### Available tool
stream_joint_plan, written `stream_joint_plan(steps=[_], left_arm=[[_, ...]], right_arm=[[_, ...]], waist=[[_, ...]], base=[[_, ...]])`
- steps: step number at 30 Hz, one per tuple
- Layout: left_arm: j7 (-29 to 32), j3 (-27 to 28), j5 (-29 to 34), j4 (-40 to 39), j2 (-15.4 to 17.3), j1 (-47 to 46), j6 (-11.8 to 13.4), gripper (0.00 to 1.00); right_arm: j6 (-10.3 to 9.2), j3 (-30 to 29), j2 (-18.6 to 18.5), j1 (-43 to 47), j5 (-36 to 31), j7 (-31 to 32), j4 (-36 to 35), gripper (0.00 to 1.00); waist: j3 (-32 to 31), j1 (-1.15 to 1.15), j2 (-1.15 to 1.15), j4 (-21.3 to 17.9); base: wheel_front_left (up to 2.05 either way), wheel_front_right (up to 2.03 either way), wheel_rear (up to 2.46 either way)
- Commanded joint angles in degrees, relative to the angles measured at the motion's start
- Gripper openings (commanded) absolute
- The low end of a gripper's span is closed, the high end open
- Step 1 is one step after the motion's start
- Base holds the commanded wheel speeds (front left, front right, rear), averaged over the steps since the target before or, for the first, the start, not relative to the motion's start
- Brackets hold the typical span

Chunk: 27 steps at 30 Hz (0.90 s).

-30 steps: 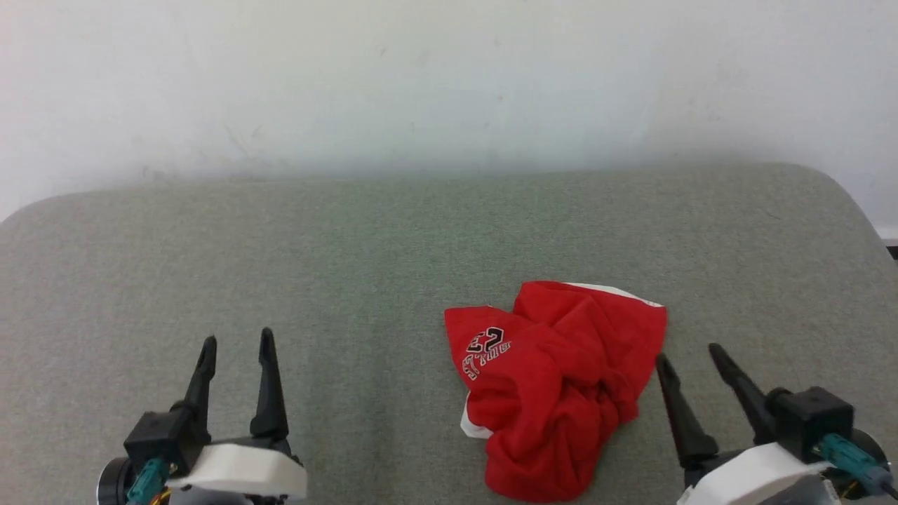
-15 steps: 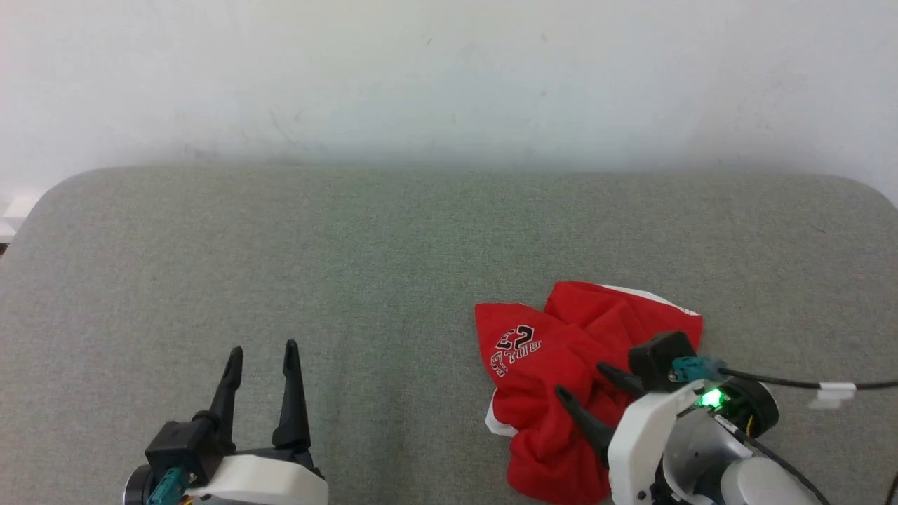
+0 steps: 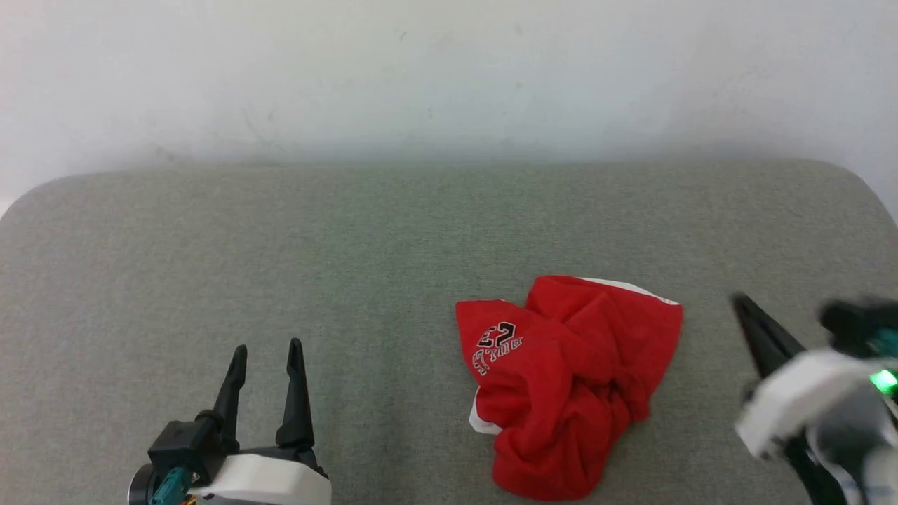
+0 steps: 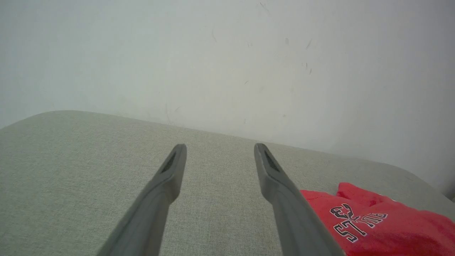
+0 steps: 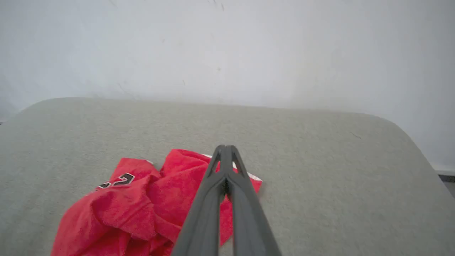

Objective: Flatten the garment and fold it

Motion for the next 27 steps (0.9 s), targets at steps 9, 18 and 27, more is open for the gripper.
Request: stream_joint_plan(steps=[9, 18, 27], left_arm=[[-0.3, 0.9, 1.0, 0.6, -0.5, -0.2, -1.5, 1.00], [-0.3, 0.9, 1.6, 1.1, -0.7, -0.4, -2.2, 1.00], [-0.3, 0.4, 1.4, 1.7, -1.4, -1.0, -2.5, 1.00]], right_arm=[[-0.04, -13.4, 5.7, 15.2, -4.5, -2.0, -4.6, 0.00], [-0.04, -10.2, 7.0, 16.6, -4.2, -0.4, -5.7, 0.00], [-0.04, 8.5, 1.6, 5.5, -0.3, 8.3, -2.4, 1.00]], waist=[[-1.0, -0.01, 0.00, -1.7], [-1.5, -0.01, 0.00, -1.2], [-1.2, -0.01, 0.00, 1.1]], base=[[0.00, 0.00, 0.00], [0.00, 0.00, 0.00], [0.00, 0.00, 0.00]])
